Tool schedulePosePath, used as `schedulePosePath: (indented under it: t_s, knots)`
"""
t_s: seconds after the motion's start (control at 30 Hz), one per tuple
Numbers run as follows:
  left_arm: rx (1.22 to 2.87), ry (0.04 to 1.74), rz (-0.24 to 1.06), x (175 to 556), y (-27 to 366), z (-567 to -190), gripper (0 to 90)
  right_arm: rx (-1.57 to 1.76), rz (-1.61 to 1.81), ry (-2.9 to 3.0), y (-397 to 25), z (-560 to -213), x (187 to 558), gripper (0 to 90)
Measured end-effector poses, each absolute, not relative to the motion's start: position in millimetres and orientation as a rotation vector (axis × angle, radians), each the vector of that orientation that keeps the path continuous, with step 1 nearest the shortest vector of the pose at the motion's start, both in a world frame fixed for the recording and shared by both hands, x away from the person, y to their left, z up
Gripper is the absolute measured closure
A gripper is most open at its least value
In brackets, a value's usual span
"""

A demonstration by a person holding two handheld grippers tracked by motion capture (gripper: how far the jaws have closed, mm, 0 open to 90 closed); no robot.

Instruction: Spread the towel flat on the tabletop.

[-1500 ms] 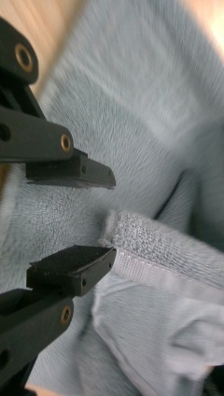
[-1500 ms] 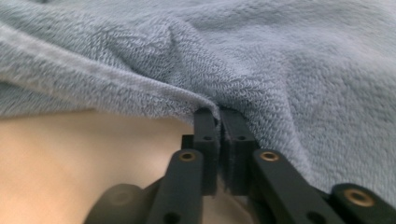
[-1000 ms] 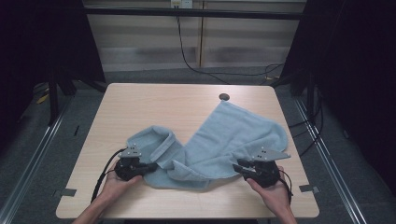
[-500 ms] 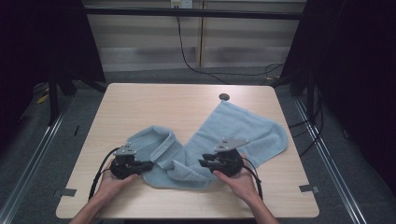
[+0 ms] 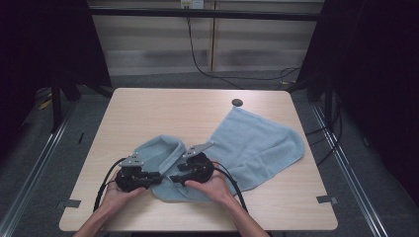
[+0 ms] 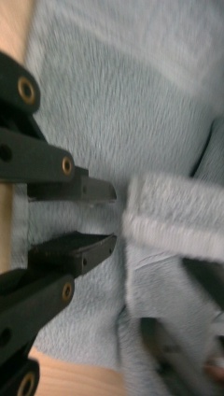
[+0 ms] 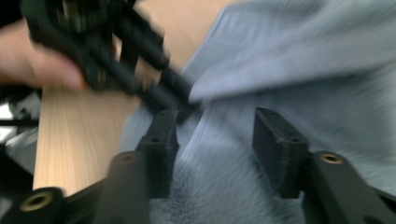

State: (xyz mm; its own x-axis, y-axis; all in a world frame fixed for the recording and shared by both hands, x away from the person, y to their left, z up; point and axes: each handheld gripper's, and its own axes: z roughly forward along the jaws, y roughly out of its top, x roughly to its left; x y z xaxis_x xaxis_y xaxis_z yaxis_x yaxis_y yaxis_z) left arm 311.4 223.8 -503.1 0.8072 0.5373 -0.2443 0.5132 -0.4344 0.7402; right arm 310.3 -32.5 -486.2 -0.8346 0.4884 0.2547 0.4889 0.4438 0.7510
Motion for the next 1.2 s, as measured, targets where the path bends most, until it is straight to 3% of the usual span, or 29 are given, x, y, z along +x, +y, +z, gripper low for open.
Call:
schedulePosePath:
  t_s: [0.1, 0.23, 0.33, 0.37, 0.4, 0.47, 0.53, 0.87, 1.07, 1.2]
  knots:
    - [2.091, 0.834, 0.059, 316.3, 231.7, -502.0, 65.8, -0.896, -1.36, -2.699, -30.2, -491.0, 308.0, 40.5]
    - [2.095, 0.847, 0.066, 318.1, 234.0, -505.2, 67.0, -0.878, -1.317, -2.737, -27.0, -492.7, 307.3, 40.6]
    - [2.103, 0.844, 0.081, 318.3, 233.2, -505.2, 69.5, -0.871, -1.281, -2.823, -21.5, -493.6, 302.8, 48.4]
    - [2.11, 0.838, 0.096, 318.1, 232.6, -505.2, 69.5, -0.88, -1.268, -2.85, -20.0, -493.6, 301.4, 54.8]
    - [2.114, 0.837, 0.104, 317.9, 232.3, -505.1, 71.4, -0.904, -1.271, -2.862, -20.5, -493.5, 302.3, 68.0]
    - [2.118, 0.833, 0.11, 317.8, 232.0, -505.0, 72.1, -0.933, -1.285, -2.841, -23.9, -492.9, 303.6, 79.9]
    - [2.118, 0.847, 0.114, 317.9, 232.6, -504.6, 74.1, -0.928, -1.33, -2.825, -28.1, -491.1, 303.0, 85.1]
    - [2.136, 0.851, 0.158, 314.4, 230.1, -503.5, 73.7, -1.036, -1.481, -2.728, -91.8, -465.5, 280.4, 86.2]
    - [2.128, 0.855, 0.162, 314.1, 230.5, -503.9, 73.0, -1.092, -1.372, -2.811, -136.1, -457.1, 261.4, 86.3]
    - [2.121, 0.836, 0.062, 312.7, 229.2, -503.8, 71.3, -1.126, -1.343, -2.811, -162.7, -466.5, 239.2, 86.4]
